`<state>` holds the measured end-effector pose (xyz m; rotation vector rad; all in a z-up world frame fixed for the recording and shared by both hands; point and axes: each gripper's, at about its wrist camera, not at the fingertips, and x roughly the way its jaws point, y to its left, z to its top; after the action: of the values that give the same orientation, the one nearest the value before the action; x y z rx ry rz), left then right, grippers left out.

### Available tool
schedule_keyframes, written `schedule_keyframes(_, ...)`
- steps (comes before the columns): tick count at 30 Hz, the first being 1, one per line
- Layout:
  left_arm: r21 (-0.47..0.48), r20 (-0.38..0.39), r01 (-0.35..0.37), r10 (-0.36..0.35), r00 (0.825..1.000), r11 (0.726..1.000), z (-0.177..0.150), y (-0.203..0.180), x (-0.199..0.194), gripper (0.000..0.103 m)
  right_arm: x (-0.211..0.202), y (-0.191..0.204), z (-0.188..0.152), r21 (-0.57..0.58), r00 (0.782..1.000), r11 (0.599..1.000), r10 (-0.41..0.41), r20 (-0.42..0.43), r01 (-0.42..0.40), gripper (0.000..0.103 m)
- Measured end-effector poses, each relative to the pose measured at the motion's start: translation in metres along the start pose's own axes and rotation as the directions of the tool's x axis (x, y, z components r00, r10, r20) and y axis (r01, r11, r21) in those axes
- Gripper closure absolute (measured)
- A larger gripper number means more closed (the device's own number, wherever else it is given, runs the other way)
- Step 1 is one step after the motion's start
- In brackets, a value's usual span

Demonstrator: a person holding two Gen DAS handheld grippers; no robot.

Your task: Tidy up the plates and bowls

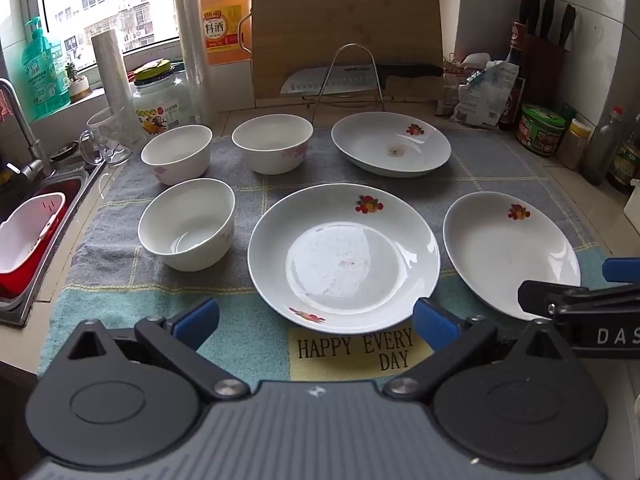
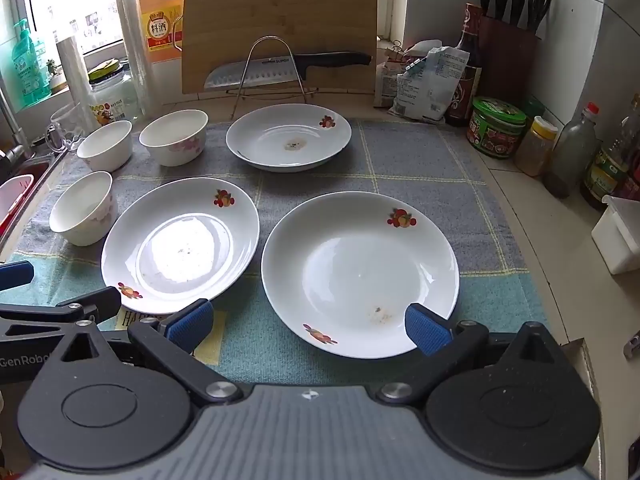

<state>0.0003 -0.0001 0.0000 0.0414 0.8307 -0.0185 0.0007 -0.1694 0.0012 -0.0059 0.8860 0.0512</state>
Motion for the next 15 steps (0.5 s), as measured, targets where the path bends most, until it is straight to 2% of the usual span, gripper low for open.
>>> schedule_keyframes(15, -0.007, 0.014, -0.010, 0.011, 1.000, 1.000, 0.0004, -0.0020, -0.0025, 0.001, 0.0010, 0.0000, 0.0045, 0.001, 1.000, 1.000, -0.002, 0.002, 0.002, 0.000)
